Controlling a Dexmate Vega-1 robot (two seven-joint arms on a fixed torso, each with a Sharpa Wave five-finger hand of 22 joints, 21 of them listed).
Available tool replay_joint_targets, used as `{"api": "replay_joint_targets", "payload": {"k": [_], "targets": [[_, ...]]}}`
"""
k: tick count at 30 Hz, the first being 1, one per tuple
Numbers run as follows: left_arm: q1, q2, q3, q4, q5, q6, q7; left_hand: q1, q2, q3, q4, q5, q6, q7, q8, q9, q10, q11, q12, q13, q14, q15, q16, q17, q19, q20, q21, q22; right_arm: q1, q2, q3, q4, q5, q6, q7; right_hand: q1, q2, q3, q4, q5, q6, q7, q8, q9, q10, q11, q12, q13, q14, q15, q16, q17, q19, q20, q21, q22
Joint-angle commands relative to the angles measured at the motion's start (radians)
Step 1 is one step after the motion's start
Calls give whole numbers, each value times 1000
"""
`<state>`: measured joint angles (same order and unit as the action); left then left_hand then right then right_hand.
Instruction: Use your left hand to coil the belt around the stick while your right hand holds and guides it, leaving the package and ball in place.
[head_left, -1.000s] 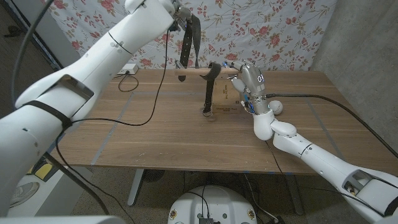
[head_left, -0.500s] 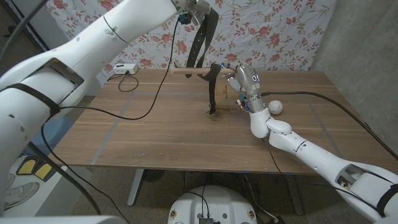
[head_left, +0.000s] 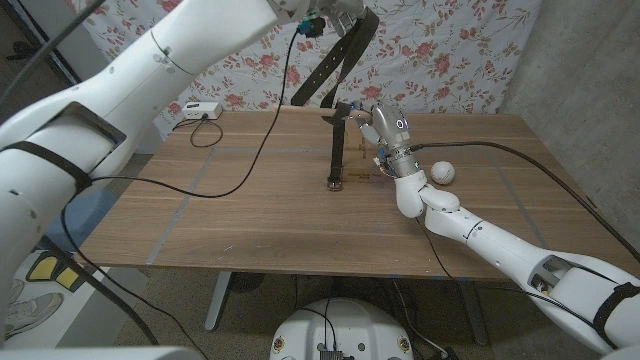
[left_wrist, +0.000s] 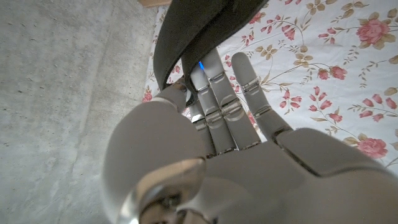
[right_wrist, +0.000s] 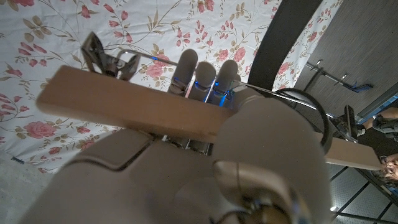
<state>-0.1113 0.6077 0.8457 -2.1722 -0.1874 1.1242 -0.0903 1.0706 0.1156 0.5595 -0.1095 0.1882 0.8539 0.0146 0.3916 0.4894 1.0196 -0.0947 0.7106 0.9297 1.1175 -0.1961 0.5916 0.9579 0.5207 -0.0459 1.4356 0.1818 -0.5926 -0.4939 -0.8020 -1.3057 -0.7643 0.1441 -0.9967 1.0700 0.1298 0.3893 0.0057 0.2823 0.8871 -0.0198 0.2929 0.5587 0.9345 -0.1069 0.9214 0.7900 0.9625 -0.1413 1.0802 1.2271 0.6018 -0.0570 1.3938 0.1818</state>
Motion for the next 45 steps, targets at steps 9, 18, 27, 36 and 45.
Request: {"api": "replay_joint_targets", "payload": {"k": [9,18,27,36,45], "targets": [[137,-28,-100,-134,-80,-200,111,55,53,23,-24,-2,84,78,-12,63,13,-9,-6,4,18,-12,3,5,6,-1,7,-2,44,18,-52,62,20,-55,8,3,5,2,6,4,85,-8,1,3,9,2,-5,1,-1,-77,6,1,-2,-138,-4,1],[214,-58,-113,-95,-33,-429,149,49,55,24,-20,-2,85,73,-21,67,11,-11,-16,4,12,-12,-3,3,-5,0,4,-1,48,13,-61,67,21,-63,-3,3,4,2,6,5,87,-8,0,4,10,2,-5,1,0,-77,6,1,-4,-138,-4,1],[220,-99,-111,-80,-43,-493,88,46,53,25,-21,-2,89,69,-28,67,12,-12,-17,13,17,-15,-5,-2,-3,-1,4,-2,49,13,-57,68,33,-71,-16,3,3,2,6,5,86,-8,-3,5,8,3,-5,4,-1,-77,6,0,-4,-138,-5,1],[234,-79,-89,-116,-70,-467,19,47,52,27,-24,-2,93,72,-35,67,19,-14,-22,11,22,-16,-7,-7,5,-4,7,-2,41,12,-34,56,50,-107,-34,4,4,2,6,6,87,-6,-4,4,9,5,-6,3,0,-77,6,1,-4,-137,-5,1],[317,-27,-127,-150,-135,-442,-3,47,53,28,-27,-4,97,77,-42,70,22,-9,-27,15,24,-19,-6,-4,6,-5,9,-1,36,29,-4,59,80,-151,-70,4,4,1,6,6,90,-10,-4,5,10,4,-6,3,1,-77,6,1,-3,-136,-4,1]]}}
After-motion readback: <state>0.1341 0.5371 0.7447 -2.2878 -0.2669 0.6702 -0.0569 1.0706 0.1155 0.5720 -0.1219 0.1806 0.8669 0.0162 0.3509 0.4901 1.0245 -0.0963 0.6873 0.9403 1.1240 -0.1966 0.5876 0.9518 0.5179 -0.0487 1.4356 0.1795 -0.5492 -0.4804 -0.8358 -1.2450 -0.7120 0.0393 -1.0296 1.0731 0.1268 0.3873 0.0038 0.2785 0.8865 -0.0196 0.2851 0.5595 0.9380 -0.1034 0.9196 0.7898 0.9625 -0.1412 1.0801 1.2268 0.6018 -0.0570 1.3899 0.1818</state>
